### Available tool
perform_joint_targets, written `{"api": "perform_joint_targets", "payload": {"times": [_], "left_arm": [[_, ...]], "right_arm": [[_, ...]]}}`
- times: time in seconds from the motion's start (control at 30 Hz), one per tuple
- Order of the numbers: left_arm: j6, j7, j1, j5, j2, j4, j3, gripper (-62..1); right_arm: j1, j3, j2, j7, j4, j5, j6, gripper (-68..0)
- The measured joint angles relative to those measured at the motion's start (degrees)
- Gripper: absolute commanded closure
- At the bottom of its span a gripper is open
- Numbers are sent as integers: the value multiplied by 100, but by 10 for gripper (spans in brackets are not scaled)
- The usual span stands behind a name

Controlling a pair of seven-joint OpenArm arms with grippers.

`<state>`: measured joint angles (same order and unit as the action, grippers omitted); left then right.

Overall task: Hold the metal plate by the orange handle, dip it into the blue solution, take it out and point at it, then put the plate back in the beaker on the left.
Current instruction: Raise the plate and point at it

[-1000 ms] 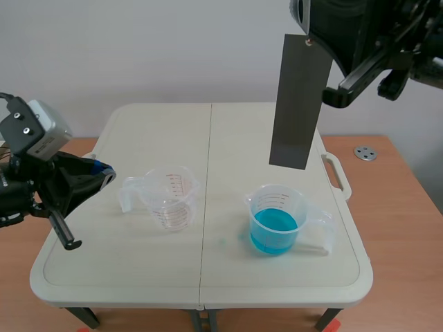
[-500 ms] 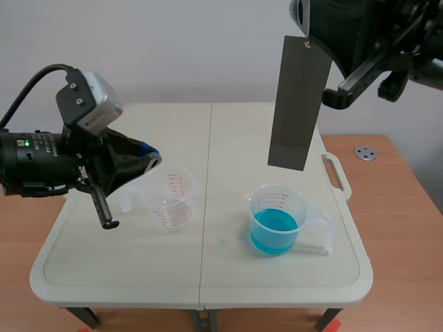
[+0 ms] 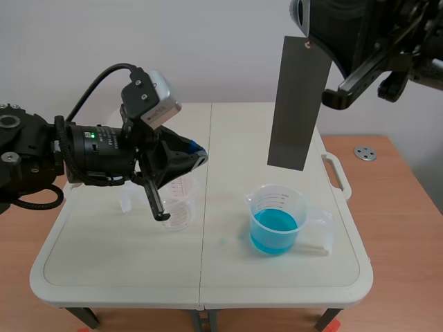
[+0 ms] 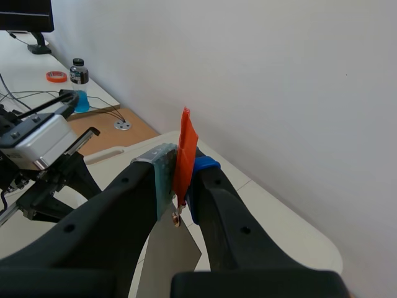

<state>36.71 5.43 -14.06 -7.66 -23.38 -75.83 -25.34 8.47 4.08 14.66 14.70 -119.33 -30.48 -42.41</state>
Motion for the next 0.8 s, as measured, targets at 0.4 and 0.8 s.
{"api": "perform_joint_targets", "payload": {"times": [0.4,0.8], "left_arm": [[297,-2,-339,0,195,188,-251,-21],[306,-2,-341,0,192,188,-251,-22]], "right_arm": [[0,0,0,42,0,0,2,-13],[0,0,0,42,0,0,0,-13]]}}
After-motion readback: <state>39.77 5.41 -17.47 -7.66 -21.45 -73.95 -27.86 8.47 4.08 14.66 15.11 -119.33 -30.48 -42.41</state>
